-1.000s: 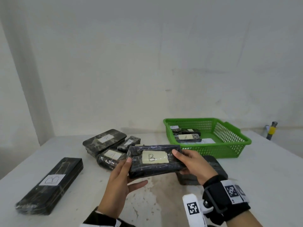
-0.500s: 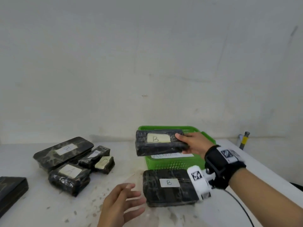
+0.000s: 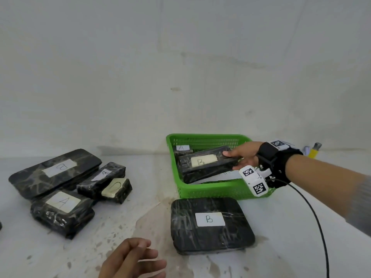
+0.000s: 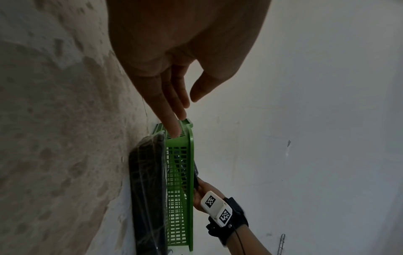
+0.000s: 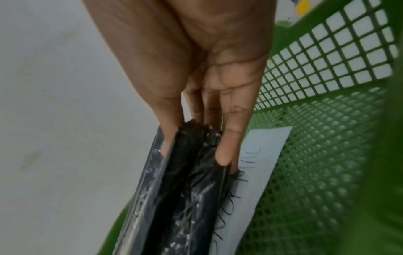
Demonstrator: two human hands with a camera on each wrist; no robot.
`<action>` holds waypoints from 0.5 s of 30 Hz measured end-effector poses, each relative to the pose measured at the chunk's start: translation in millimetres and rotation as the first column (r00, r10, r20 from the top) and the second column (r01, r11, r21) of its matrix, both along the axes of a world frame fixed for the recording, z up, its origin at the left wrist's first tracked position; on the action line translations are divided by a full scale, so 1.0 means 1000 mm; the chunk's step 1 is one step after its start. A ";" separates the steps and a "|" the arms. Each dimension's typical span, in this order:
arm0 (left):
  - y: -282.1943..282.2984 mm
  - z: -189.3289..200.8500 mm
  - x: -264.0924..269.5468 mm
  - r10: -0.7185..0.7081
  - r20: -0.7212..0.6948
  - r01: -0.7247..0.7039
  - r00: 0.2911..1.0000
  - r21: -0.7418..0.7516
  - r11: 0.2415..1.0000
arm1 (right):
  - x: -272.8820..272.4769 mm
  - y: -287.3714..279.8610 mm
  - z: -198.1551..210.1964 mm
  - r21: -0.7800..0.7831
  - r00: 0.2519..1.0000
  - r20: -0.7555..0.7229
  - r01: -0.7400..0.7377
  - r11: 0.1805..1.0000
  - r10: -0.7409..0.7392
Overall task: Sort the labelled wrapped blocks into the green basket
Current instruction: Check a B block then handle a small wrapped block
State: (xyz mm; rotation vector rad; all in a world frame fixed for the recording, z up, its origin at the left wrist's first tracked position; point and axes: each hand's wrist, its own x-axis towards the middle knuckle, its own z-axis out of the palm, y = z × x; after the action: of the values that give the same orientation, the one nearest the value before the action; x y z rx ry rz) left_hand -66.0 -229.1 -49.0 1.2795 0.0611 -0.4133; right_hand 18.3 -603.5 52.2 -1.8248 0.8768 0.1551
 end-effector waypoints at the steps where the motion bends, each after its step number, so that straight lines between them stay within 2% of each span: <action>1: 0.000 -0.001 0.000 0.003 -0.001 -0.003 1.000 0.000 1.000 | 0.001 0.000 -0.005 -0.008 0.999 -0.042 -0.030 1.000 0.030; 4: 0.002 -0.001 0.002 0.018 0.000 -0.018 1.000 0.005 1.000 | 0.009 -0.008 -0.019 -0.078 0.972 -0.192 -0.155 0.985 0.138; 7: 0.003 -0.001 0.004 0.014 -0.015 -0.014 1.000 0.002 1.000 | 0.011 -0.002 -0.022 -0.112 0.964 -0.236 -0.155 0.982 0.125; 11: 0.003 -0.003 0.004 0.027 -0.022 -0.026 0.999 0.011 1.000 | 0.008 0.005 -0.028 -0.229 0.915 -0.383 -0.228 0.946 0.128; 15: 0.002 -0.004 0.005 0.017 -0.036 -0.017 0.999 0.009 1.000 | 0.009 0.001 -0.038 -0.210 0.934 -0.347 -0.168 0.963 0.088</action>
State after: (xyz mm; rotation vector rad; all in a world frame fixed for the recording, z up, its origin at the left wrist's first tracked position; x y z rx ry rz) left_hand -60.8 -227.1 -53.4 1.2795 0.1046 -0.4221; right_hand 27.5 -602.4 14.3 -2.1190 1.0464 0.4753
